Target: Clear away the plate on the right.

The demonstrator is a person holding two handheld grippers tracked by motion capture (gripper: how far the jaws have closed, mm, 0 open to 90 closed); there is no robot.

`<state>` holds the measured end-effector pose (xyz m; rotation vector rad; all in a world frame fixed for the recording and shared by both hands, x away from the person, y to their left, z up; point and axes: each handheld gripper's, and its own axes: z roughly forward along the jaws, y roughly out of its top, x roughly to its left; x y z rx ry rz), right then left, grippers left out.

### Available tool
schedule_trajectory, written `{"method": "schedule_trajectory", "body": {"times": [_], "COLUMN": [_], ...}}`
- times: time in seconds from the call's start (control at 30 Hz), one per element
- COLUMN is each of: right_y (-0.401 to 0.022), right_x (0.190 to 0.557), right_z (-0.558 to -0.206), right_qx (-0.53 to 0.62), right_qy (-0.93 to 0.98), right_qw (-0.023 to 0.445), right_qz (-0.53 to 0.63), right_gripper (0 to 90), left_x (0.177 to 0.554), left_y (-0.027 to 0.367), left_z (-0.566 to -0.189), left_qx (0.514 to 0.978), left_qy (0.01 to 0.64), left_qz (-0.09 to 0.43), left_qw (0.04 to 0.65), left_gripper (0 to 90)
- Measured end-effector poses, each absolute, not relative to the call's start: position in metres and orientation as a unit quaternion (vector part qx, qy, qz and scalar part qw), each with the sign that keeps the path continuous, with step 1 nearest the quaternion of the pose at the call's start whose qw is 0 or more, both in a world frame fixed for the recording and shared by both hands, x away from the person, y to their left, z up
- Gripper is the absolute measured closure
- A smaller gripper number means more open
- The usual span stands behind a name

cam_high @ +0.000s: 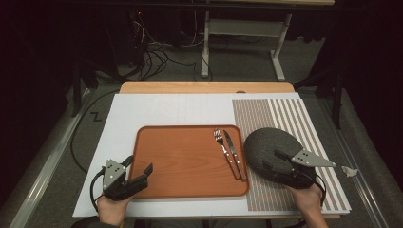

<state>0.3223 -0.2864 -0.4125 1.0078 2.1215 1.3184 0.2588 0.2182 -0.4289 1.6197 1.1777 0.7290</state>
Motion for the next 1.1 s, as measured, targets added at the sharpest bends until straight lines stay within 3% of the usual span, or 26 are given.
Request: {"method": "schedule_trajectory", "body": {"times": [0.5,1.1], "right_y": [-0.300,-0.295], "right_x": [0.312,0.298], "right_z": [-0.423,-0.431], "right_qx": [0.369,0.340], "right_qy": [0.771,0.799], "right_qw": [0.233,0.244], "right_qz": [0.463,0.432], "right_gripper": [34.6,35.8], "left_x": [0.259,0.259], "left_y": [0.218,0.216], "left_z": [-0.429,-0.429], "left_qx": [0.663,0.670], "left_qy": [0.485,0.479], "left_qz": [0.299,0.301], "left_qw": [0.487,0.480], "left_gripper": [26.4,26.4]}}
